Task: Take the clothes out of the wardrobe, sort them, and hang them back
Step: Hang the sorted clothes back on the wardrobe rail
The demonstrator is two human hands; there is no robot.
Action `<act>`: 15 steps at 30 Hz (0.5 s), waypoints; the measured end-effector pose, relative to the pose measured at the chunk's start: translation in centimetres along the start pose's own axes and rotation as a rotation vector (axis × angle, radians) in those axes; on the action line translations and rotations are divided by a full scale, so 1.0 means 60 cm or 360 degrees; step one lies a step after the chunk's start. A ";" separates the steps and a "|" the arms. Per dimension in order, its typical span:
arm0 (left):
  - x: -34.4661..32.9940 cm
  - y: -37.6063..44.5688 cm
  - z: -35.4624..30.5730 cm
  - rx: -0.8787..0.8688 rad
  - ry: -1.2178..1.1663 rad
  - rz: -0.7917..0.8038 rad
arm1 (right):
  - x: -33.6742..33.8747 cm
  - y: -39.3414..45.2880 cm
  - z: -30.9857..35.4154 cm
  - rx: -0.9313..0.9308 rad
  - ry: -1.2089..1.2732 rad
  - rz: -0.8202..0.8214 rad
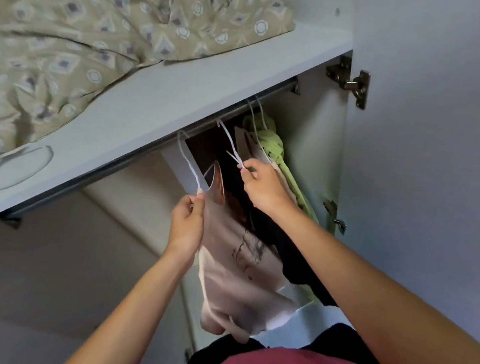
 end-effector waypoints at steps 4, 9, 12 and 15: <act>-0.001 0.040 -0.005 -0.0098 0.0023 -0.0059 | -0.021 0.042 0.006 0.0000 -0.0065 -0.0020; 0.004 0.098 0.003 -0.0162 0.0047 -0.0144 | -0.037 0.091 0.007 -0.0013 -0.0168 -0.0101; 0.001 0.128 0.008 -0.0186 0.0104 -0.0172 | -0.047 0.116 0.002 0.0033 -0.0307 -0.0167; -0.008 0.155 0.008 -0.0213 0.0206 -0.0164 | -0.051 0.131 -0.001 0.0039 -0.0497 -0.0228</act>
Point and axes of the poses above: each hand's wrist, its own y-axis towards the middle knuckle, its own x-axis out of the back of the hand, z = x × y, the point moved 7 cm from there along y, towards the middle knuckle, and after that the axes turned 8 degrees about y, right-handed, at the moved point
